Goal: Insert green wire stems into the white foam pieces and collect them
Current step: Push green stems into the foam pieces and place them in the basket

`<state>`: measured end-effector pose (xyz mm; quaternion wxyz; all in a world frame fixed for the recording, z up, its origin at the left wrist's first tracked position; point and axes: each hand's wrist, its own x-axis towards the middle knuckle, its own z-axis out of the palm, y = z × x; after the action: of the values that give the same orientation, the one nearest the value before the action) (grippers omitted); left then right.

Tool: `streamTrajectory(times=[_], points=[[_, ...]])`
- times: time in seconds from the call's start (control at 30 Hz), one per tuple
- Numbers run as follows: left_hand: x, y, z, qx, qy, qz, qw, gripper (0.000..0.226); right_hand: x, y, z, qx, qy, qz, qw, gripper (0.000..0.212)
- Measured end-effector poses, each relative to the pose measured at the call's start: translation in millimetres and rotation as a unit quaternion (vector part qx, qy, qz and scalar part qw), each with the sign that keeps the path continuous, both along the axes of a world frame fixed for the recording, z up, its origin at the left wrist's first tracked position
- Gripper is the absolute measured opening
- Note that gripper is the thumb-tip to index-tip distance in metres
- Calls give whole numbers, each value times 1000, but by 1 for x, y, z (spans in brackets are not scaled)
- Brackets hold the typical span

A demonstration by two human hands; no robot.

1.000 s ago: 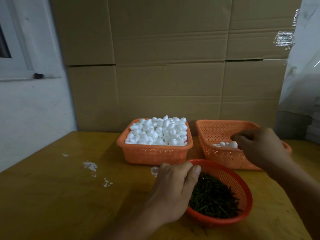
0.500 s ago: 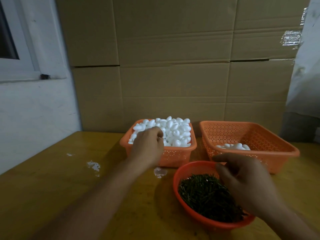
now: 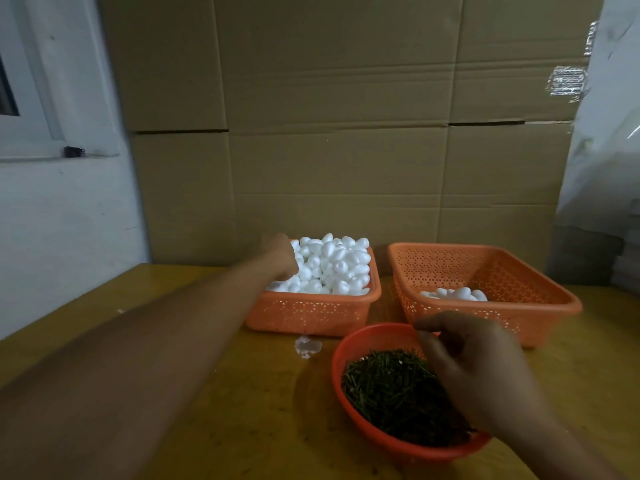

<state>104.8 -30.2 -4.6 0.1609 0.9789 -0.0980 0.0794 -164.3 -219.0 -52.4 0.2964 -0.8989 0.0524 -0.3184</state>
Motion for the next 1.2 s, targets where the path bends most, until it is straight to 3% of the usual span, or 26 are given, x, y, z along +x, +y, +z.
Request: streamTrajectory(times=[0.17,0.27,0.4,0.5,0.57,0.63,0.73,0.87,1.0,1.2], points=[[4,-2,-9,54,-25,-18,998,7,0,2,0,-14,-1,-1,1000,14],[3,-2,-9,71,-23,-27,997,11,-1,4,-1,-20,7,3,1000,14],[1,-4,-7,48,11,-13,999,37,-2,4,-1,-25,9,2,1000,13],[-1,-2,-7,32,17,-23,999,29,-2,5,0,-24,11,2,1000,13],[-1,0,-7,5,9,-29,1000,37,-2,6,-1,-23,15,3,1000,13],[-4,1,-6,-21,-10,-32,999,43,-3,6,-1,-21,16,3,1000,13],[-18,0,-2,-57,-58,-54,995,35,-4,8,0,-18,18,6,1000,14],[-44,-4,-2,-175,-129,-105,970,24,-4,10,1,-15,23,11,1000,16],[-77,-6,-2,-284,-179,-187,923,21,-4,10,1,-19,27,11,999,15],[-135,-8,-13,-373,-172,-270,871,23,-5,9,1,-22,27,7,999,19]])
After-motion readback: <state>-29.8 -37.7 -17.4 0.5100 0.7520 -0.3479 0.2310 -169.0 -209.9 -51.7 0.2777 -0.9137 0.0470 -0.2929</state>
